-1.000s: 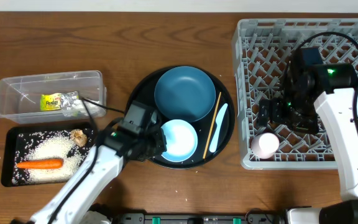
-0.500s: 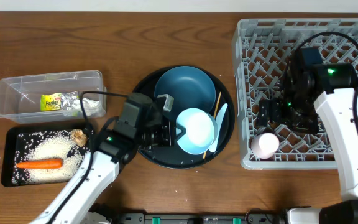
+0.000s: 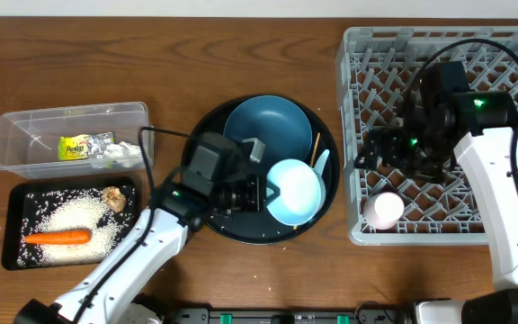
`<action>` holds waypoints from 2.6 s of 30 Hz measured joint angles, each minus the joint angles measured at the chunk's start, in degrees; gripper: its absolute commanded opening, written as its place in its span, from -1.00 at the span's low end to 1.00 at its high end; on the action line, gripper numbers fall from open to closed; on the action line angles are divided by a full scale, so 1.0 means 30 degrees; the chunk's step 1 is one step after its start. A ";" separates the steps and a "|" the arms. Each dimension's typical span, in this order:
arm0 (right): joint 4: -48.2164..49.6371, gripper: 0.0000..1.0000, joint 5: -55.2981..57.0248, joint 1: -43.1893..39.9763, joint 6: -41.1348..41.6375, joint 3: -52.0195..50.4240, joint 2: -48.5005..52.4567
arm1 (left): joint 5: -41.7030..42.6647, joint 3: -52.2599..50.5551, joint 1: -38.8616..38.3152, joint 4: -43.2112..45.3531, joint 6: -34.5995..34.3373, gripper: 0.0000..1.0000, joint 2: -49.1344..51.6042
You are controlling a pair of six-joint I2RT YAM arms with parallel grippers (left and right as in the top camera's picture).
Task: Sort waste into correct bins and load items into the dishwasher rack
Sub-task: 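Lift the bowl and tilt it toward the right gripper, then close the right gripper on the bowl rim, open the left gripper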
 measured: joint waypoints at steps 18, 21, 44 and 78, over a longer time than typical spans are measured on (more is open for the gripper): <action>0.0211 0.44 0.1909 0.4051 0.0729 0.0627 -0.3308 | -0.7533 0.1836 -0.3971 -0.1581 -0.2863 -0.88 0.0000; 0.0058 0.39 0.3169 0.5588 0.1049 0.0758 -0.3810 | -0.8386 0.2572 -0.4459 -0.2863 -0.3024 -0.88 0.0007; 0.0845 -0.21 0.9173 1.0389 0.2120 0.0743 -0.3038 | -0.6739 0.6266 -0.5246 -0.8189 -0.2667 -0.88 0.0015; -0.0197 -0.98 0.8320 1.0411 0.2120 0.0714 -0.0270 | -0.6535 0.6266 -0.5173 -0.7956 -0.2448 -0.88 0.0182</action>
